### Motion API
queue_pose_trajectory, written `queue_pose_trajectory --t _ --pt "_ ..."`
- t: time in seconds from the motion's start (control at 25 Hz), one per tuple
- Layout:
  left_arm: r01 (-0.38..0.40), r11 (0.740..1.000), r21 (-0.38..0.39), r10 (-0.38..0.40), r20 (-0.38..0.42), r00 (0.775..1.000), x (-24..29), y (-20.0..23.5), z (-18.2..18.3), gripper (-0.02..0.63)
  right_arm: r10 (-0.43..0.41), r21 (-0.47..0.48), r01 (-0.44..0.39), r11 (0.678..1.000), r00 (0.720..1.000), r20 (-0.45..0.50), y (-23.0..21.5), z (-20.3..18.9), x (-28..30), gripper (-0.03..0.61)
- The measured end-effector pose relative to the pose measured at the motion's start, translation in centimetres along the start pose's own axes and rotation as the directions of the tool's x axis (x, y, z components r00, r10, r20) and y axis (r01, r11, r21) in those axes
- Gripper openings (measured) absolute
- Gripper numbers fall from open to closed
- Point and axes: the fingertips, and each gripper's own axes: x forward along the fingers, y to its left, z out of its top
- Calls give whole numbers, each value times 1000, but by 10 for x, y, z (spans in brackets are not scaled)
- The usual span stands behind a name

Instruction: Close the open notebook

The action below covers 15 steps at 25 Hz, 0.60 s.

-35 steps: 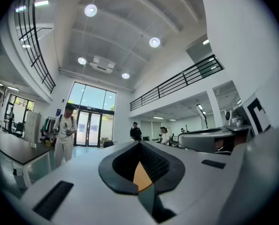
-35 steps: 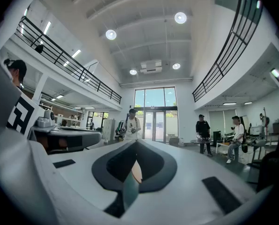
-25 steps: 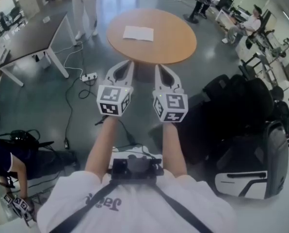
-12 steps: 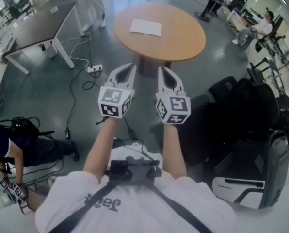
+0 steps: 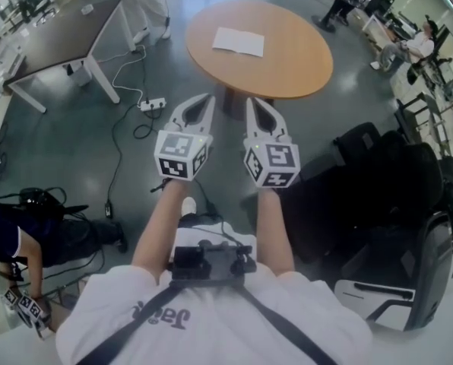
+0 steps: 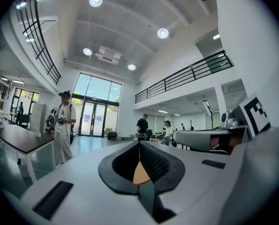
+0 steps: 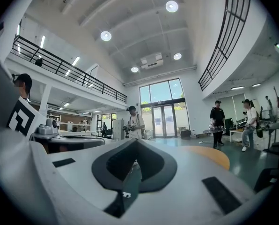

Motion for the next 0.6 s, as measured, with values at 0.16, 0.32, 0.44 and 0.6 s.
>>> queue_pose_trajectory --t 0.16,0.32,0.44,0.6 --pt "15 1000 -4 -15 17 1000 14 29 7 14 0 -5 0 1000 1000 6 10 4 29 17" --pt "30 999 -19 -29 30 999 27 57 12 14 8 -22 -8 1000 1000 -8 25 -1 63 17" --pt "35 999 -27 -35 23 999 37 83 9 14 7 -30 -7 1000 1000 -14 35 -3 88 17" --pt "37 999 -40 -35 38 999 44 109 11 14 4 -30 -4 1000 1000 -14 41 -5 115 17"
